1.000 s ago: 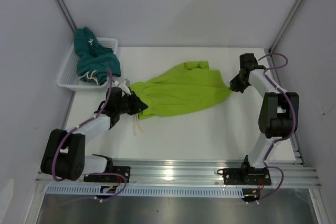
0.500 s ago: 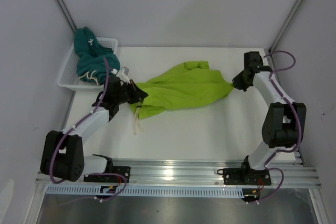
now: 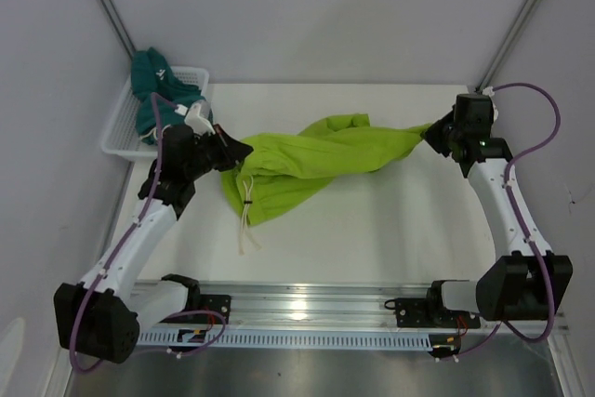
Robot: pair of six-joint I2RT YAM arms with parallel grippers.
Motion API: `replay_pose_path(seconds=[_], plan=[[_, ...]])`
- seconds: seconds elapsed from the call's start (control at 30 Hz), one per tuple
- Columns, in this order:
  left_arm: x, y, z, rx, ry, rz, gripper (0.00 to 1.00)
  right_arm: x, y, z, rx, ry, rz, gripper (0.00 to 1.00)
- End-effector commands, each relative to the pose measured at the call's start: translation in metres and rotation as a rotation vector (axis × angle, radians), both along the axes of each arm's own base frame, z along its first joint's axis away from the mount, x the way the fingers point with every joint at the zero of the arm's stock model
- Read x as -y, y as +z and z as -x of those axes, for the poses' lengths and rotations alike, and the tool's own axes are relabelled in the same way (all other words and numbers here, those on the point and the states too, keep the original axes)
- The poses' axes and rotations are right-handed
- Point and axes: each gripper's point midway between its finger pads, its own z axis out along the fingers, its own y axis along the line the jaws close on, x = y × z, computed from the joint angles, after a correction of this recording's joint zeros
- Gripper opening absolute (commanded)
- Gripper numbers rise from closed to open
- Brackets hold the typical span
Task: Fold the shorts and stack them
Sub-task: Flatten the shorts out
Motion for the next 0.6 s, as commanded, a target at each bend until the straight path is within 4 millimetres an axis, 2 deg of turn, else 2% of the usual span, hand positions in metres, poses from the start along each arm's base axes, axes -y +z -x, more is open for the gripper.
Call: replay_pose_path(seconds=[0.0,0.03,0.1,0.13,0.23,0.3,0.33,0.37,0.43,0.47,0.57], plan=[[-0.011,0.069,0.009,0.141,0.037,0.009,0.00,0.003,0.066,0.005,0.169,0.017,0.033,0.00],[-0.016,0.095,0.010,0.185,0.050,0.025,0.00,0.004,0.081,0.008,0.201,0.015,0.042,0.00],[-0.018,0.109,0.020,0.183,0.033,0.037,0.00,0.007,0.104,0.019,0.249,0.007,0.048,0.00],[-0.023,0.137,0.022,0.238,0.039,0.048,0.00,0.007,0.120,0.023,0.285,0.006,0.049,0.00],[-0.027,0.166,0.036,0.283,0.046,0.054,0.00,0.008,0.150,0.040,0.352,0.002,0.048,0.00],[-0.031,0.197,0.049,0.341,0.057,0.066,0.00,0.008,0.174,0.052,0.404,0.003,0.049,0.00],[-0.033,0.204,0.053,0.353,0.067,0.071,0.00,0.009,0.179,0.057,0.408,0.001,0.051,0.00],[-0.034,0.227,0.062,0.404,0.070,0.082,0.00,0.009,0.194,0.063,0.439,0.002,0.055,0.00],[-0.036,0.241,0.073,0.427,0.073,0.091,0.00,0.010,0.210,0.075,0.471,0.000,0.060,0.00],[-0.037,0.258,0.082,0.466,0.071,0.101,0.00,0.011,0.224,0.083,0.506,-0.001,0.065,0.00],[-0.035,0.279,0.102,0.512,0.042,0.123,0.00,0.008,0.251,0.108,0.597,0.022,0.073,0.00]])
